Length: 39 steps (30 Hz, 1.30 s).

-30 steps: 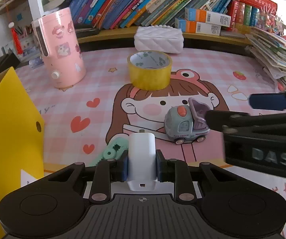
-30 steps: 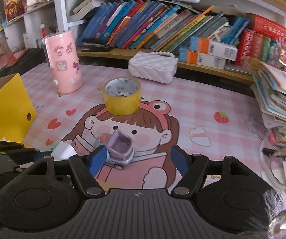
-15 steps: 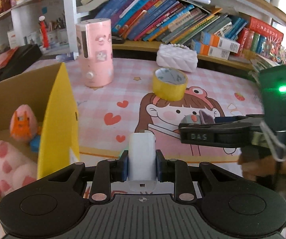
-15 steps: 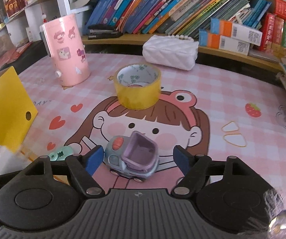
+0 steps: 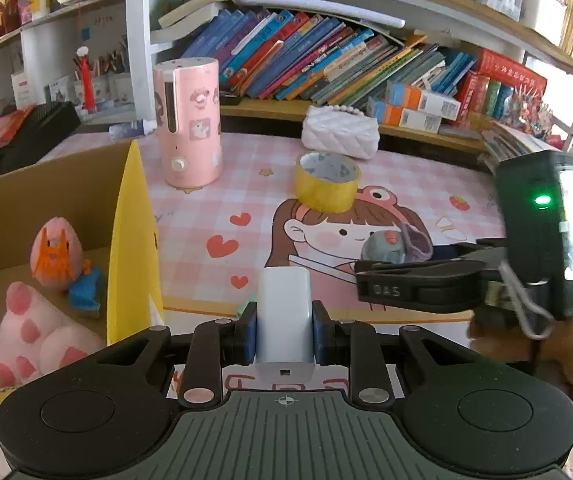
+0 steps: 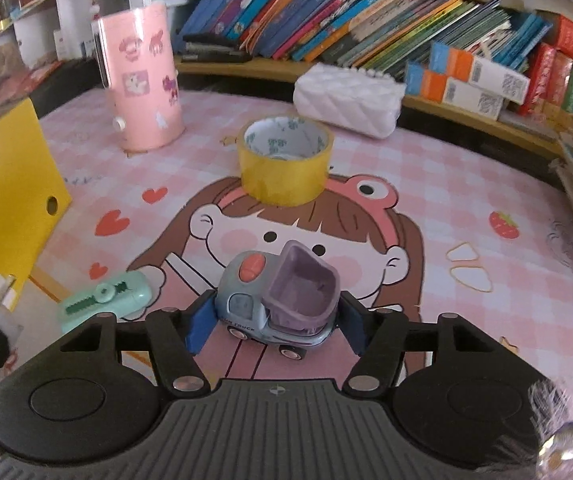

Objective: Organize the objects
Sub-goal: 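Grasp the white charger with the left tool while the right tool grasps the grey toy car, then carry the white charger and grey toy car over the yellow box with both tools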

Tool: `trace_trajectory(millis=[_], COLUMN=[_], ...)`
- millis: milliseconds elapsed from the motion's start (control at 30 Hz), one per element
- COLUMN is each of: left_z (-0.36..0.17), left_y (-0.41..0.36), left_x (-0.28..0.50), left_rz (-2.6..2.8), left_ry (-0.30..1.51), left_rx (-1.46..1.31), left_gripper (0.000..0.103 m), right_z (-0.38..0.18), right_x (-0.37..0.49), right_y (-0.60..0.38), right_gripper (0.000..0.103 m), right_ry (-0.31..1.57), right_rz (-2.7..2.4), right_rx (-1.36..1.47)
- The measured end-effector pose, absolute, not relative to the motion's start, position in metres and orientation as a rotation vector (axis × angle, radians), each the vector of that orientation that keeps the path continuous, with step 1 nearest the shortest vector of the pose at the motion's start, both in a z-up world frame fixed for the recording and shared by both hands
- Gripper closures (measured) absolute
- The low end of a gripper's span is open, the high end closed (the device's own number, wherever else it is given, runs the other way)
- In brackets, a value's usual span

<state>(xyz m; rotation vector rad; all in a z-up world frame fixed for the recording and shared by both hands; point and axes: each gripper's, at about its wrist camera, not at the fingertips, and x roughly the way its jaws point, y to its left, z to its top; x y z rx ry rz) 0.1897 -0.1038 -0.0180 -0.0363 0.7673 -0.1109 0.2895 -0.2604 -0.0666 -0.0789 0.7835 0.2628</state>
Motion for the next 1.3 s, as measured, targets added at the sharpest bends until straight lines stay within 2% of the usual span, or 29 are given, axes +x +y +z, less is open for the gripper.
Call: trace_trajectory(millis=[267, 600, 1300], left_z=[-0.017, -0.019, -0.008], left_y=[-0.097, -0.082, 0.000], left_x=[0.169, 0.137, 0.057], left_rz=[-0.164, -0.221, -0.142], left_ry=[0.757, 0.766, 0.738], left_rx=[-0.062, -0.096, -0.150], left_gripper=[0.079, 0.079, 0.079], right_z=[-0.036, -0.024, -0.010], right_x=[0.242, 0.176, 0.087], right_y=[-0.270, -0.266, -0.178], right_gripper=[0.042, 0.042, 0.042], right_ry=[0.769, 0.787, 0.767], right_rz=[0.238, 0.192, 0.298], right_rx=[-0.041, -0.054, -0.142])
